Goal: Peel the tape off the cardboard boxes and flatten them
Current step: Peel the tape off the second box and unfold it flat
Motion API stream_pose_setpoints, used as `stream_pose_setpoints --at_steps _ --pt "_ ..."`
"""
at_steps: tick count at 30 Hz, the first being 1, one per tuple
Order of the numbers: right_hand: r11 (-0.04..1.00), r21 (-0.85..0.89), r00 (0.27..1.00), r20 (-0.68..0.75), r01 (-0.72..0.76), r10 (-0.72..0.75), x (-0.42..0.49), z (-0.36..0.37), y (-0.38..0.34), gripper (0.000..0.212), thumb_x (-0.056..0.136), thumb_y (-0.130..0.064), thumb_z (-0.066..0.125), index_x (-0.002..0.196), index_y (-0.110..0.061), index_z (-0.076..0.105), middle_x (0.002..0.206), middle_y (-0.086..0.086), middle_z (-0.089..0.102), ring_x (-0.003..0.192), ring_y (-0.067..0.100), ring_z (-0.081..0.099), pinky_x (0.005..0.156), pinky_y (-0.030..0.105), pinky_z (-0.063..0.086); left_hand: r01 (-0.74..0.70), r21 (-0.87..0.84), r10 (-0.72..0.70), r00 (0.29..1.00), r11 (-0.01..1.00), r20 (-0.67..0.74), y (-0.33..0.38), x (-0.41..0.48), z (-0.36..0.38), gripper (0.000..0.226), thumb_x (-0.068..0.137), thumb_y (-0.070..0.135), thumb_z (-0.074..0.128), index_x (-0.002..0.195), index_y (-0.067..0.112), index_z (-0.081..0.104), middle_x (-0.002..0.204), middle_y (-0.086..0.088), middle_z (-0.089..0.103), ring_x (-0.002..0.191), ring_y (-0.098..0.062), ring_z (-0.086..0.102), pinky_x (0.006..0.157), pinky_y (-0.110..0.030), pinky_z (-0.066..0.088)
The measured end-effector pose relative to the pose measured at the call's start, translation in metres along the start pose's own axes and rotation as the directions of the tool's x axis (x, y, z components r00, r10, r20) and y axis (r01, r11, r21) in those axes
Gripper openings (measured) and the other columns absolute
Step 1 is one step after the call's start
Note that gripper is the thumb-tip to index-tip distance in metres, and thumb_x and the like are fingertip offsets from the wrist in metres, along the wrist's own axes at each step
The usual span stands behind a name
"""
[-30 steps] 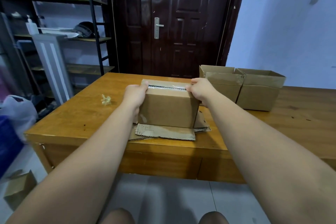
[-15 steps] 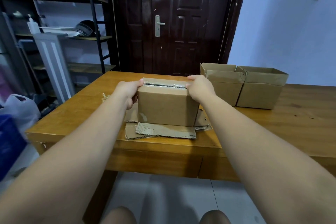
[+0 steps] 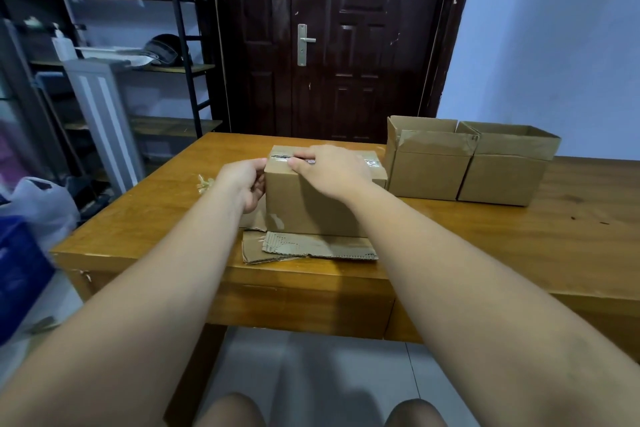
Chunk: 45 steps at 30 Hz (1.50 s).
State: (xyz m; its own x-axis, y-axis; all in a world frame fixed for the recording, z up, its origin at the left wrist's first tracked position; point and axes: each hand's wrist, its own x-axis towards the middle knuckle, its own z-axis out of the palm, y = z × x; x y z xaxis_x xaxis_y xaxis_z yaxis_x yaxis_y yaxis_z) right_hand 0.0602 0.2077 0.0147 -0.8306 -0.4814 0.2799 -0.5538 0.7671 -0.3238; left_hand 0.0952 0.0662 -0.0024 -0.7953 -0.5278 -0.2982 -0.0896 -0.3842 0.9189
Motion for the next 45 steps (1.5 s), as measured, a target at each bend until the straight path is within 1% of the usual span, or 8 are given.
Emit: stream_pose_setpoints --at_steps 7,11,16,26,32,37,41,45 --pt "0.998 -0.056 0.998 0.050 0.027 -0.024 0.006 0.002 0.000 0.041 0.099 -0.053 0.031 0.134 -0.045 0.051 0.143 -0.004 0.050 0.133 0.026 0.041 0.108 0.047 0.026 -0.125 0.181 0.137 0.989 0.975 -0.052 -0.001 -0.001 0.001 0.025 0.088 0.003 0.051 0.068 0.014 0.062 0.079 -0.006 0.053 0.053 -0.011 0.036 0.053 -0.021 0.032" --pt "1.000 -0.017 0.997 0.076 0.012 -0.011 0.006 0.000 0.001 0.041 0.098 -0.055 0.033 0.133 -0.045 0.052 0.144 -0.003 0.049 0.134 0.027 0.039 0.109 0.048 0.025 -0.209 0.239 0.228 0.972 0.948 -0.055 0.016 0.002 -0.004 0.027 0.091 0.001 0.046 0.070 0.014 0.055 0.075 -0.005 0.049 0.059 -0.013 0.042 0.068 -0.024 0.042" --pt "0.999 0.040 0.996 0.089 -0.028 0.024 0.007 -0.001 0.000 0.038 0.095 -0.058 0.039 0.129 -0.049 0.054 0.142 -0.005 0.050 0.135 0.027 0.036 0.108 0.046 0.025 -0.325 0.266 0.337 0.941 0.907 -0.001 0.032 -0.002 -0.010 0.010 0.092 0.002 0.057 0.099 0.004 0.063 0.086 -0.006 0.059 0.072 -0.011 0.057 0.066 -0.018 0.055" --pt "0.987 0.131 0.990 0.125 -0.089 0.073 0.018 -0.001 0.000 0.042 0.087 -0.060 0.054 0.127 -0.047 0.056 0.138 -0.005 0.054 0.132 0.026 0.040 0.107 0.048 0.034 -0.397 0.316 0.394 0.916 0.861 0.077 0.041 -0.011 0.019 0.009 0.089 0.002 0.063 0.081 0.006 0.061 0.081 -0.009 0.061 0.066 -0.015 0.062 0.075 -0.027 0.058" --pt "0.970 0.200 0.979 0.175 -0.137 0.102 0.029 0.002 -0.006 0.036 0.076 -0.057 0.064 0.112 -0.052 0.065 0.120 -0.003 0.064 0.121 0.028 0.050 0.102 0.048 0.040 -0.481 0.639 0.514 0.844 0.601 0.153 0.039 -0.017 0.036 0.017 0.086 0.004 0.065 0.073 0.014 0.063 0.075 -0.011 0.066 0.068 -0.022 0.067 0.067 -0.035 0.059" --pt "0.941 0.257 0.973 0.135 -0.219 0.189 0.031 0.004 -0.010 0.054 0.052 -0.067 0.060 0.091 -0.031 0.070 0.100 -0.001 0.068 0.107 0.026 0.058 0.096 0.047 0.045 -0.363 0.222 0.305 0.917 0.905 0.257 0.038 -0.032 0.041 0.012 0.089 -0.003 0.060 0.101 -0.001 0.061 0.078 -0.013 0.061 0.056 -0.012 0.062 0.050 -0.018 0.056" --pt "0.937 0.237 0.967 0.057 -0.255 0.248 0.032 0.008 -0.007 0.041 0.081 -0.054 0.052 0.099 -0.022 0.068 0.095 0.003 0.066 0.097 0.028 0.059 0.093 0.043 0.046 -0.518 0.245 0.460 0.850 0.820 0.259 0.035 -0.025 0.035 0.012 0.092 0.002 0.057 0.103 0.001 0.061 0.082 -0.012 0.067 0.063 -0.012 0.065 0.057 -0.018 0.056" --pt "0.908 0.293 0.950 -0.002 -0.298 0.312 0.033 0.009 -0.005 0.036 0.087 -0.052 0.054 0.102 -0.025 0.072 0.100 0.004 0.070 0.096 0.029 0.062 0.088 0.039 0.050 -0.574 0.521 0.602 0.787 0.632 0.137 0.027 -0.002 0.023 0.023 0.092 0.006 0.048 0.109 0.019 0.058 0.098 0.000 0.069 0.080 -0.012 0.064 0.070 -0.027 0.053"
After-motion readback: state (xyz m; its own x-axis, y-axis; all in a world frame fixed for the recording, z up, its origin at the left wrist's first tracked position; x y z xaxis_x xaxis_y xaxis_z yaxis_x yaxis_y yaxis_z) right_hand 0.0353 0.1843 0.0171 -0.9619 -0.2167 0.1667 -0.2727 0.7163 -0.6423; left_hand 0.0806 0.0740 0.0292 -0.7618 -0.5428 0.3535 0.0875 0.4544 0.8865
